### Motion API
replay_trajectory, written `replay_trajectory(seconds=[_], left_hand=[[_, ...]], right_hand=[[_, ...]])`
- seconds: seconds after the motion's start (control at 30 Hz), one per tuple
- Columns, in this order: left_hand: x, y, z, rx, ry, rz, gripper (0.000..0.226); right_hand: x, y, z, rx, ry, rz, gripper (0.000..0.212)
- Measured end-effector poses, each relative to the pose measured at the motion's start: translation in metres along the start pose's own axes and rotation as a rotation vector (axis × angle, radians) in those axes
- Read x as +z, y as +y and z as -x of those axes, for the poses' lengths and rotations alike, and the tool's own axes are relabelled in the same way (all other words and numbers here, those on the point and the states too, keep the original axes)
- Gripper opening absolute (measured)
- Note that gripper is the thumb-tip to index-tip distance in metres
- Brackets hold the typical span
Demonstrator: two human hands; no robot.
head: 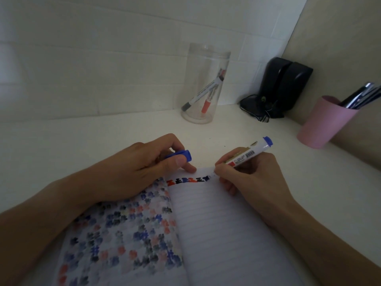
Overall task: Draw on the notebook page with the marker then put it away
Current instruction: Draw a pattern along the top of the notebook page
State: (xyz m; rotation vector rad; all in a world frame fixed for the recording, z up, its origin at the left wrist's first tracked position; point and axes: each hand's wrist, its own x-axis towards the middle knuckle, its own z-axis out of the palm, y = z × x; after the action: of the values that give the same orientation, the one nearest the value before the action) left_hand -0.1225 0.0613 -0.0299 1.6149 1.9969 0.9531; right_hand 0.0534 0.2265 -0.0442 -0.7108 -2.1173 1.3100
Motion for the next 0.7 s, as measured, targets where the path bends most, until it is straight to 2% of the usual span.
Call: replay_trajectory(seconds=[0.4, 0.57, 0.63, 0.7], left_hand=[[0.0003, 0.0009, 0.0004, -0.001, 0.007, 0.009, 0.024], [0.0001, 0.0012, 0.0005, -0.002, 0.01, 0.009, 0.027], [0.0001, 0.0011, 0.0007, 0.0, 0.007, 0.006, 0.027], [0.0002, 0.0007, 0.0006, 0.001, 0.005, 0.013, 0.025]], right_hand=[[0.0018, -0.0032, 0.0017, 0.012, -0.027, 0.043, 0.003], [0.0027, -0.0038, 0.0011, 0.03, 0.054, 0.076, 0.02], [0.0032, -0.0043, 0.0022, 0.03, 0.051, 0.069, 0.017], [0.0013, -0.0025, 0.0008, 0.043, 0.101, -0.055, 0.008]])
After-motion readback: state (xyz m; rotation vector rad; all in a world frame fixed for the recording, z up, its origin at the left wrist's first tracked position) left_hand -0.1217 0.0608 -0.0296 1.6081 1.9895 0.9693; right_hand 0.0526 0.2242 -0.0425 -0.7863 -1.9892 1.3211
